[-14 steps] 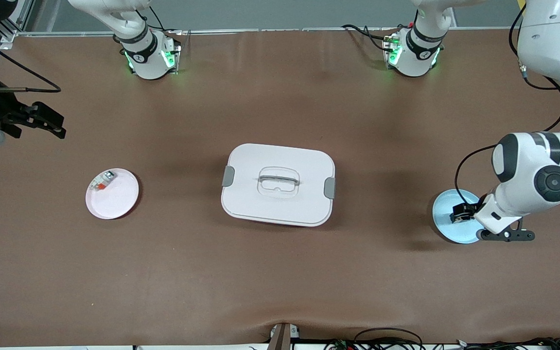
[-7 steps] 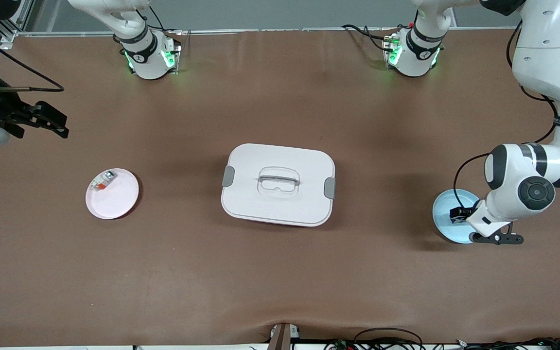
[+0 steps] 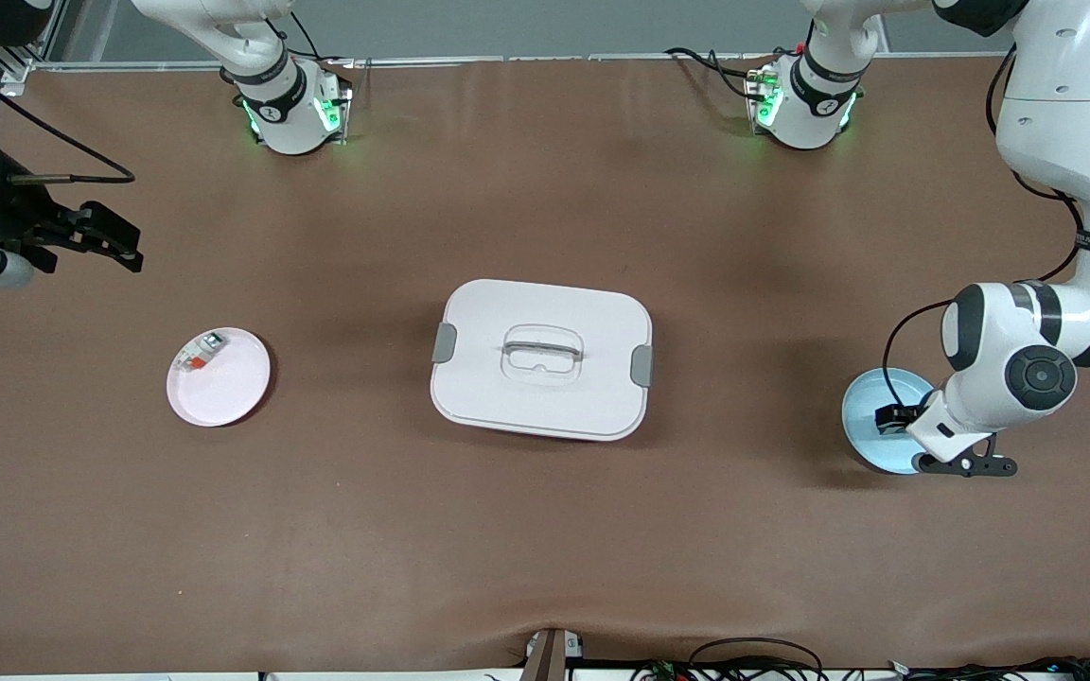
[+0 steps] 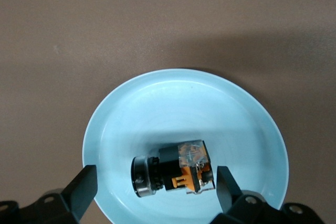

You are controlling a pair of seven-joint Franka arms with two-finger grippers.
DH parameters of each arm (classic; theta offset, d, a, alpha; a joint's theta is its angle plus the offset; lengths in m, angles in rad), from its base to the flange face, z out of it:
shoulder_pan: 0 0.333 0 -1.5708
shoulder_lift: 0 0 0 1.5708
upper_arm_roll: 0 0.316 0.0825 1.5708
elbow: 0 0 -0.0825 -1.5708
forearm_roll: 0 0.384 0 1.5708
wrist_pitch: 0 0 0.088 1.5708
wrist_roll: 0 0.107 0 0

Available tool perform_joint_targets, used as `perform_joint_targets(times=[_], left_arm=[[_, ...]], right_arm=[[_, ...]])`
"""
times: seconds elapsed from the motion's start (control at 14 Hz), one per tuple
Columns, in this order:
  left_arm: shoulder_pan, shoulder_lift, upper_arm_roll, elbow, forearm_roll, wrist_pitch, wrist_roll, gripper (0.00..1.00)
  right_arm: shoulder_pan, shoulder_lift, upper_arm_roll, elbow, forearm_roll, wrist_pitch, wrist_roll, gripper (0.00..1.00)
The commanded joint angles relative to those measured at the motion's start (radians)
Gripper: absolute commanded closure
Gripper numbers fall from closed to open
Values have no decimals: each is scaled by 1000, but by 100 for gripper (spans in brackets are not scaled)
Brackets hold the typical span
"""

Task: Transfer orange switch to right arm and place
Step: 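Lower the left gripper and close it on the orange switch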

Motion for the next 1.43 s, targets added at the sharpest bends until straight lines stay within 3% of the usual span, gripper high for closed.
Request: perform_joint_targets(times=[0.0, 1.36], left_arm=[[4, 29, -5, 3, 7, 36, -9, 0], [18, 40, -5, -49, 7, 74, -12, 0]], right_arm=[[15, 10, 2, 27, -3, -10, 2, 0], [6, 10, -3, 33, -17, -15, -2, 0]])
